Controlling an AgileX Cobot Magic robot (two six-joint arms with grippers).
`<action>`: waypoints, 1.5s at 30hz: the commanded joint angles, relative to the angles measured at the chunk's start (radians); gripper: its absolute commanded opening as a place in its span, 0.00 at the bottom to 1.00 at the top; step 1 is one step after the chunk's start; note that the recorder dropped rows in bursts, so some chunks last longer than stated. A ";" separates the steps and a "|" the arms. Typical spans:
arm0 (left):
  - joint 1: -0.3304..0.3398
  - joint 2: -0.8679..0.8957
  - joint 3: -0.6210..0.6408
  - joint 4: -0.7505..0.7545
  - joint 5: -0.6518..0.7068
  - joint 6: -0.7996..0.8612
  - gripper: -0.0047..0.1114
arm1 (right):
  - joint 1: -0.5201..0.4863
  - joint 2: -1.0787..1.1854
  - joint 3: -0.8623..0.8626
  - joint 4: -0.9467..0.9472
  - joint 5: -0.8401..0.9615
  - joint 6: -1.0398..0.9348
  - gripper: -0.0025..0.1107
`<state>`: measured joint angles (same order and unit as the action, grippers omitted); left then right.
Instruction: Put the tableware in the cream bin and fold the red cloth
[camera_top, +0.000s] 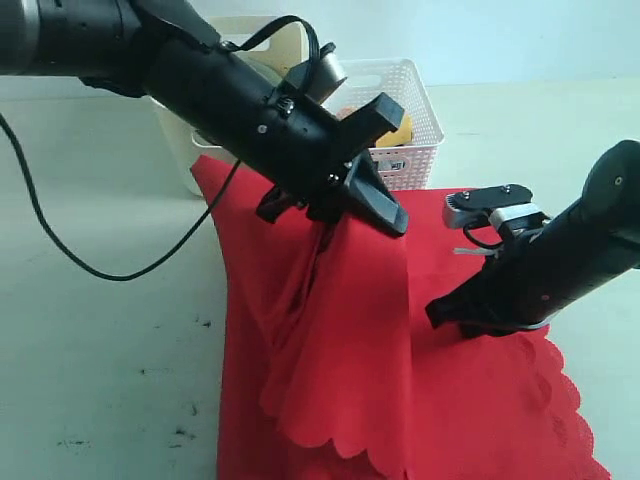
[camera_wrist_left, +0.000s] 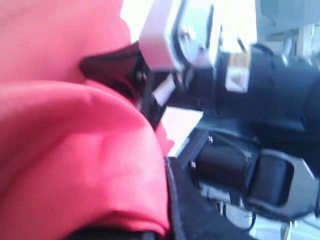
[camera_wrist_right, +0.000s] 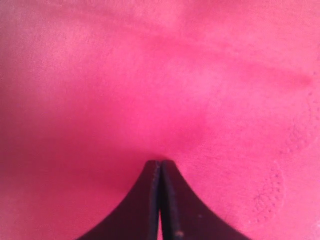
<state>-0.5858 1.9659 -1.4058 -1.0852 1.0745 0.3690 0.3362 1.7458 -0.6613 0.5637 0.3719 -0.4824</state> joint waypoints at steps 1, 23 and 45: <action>-0.006 0.065 -0.050 -0.040 -0.023 -0.038 0.04 | 0.002 -0.031 -0.028 -0.041 0.071 0.009 0.02; -0.063 0.155 -0.073 -0.087 -0.052 -0.033 0.29 | 0.002 -0.428 -0.047 -0.591 0.311 0.516 0.02; -0.157 0.127 -0.249 0.151 0.115 0.001 0.58 | 0.002 -0.527 -0.047 -0.634 0.356 0.539 0.02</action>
<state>-0.7047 2.0784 -1.6504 -0.9341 1.2077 0.3400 0.3362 1.2247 -0.7018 -0.0630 0.7307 0.0554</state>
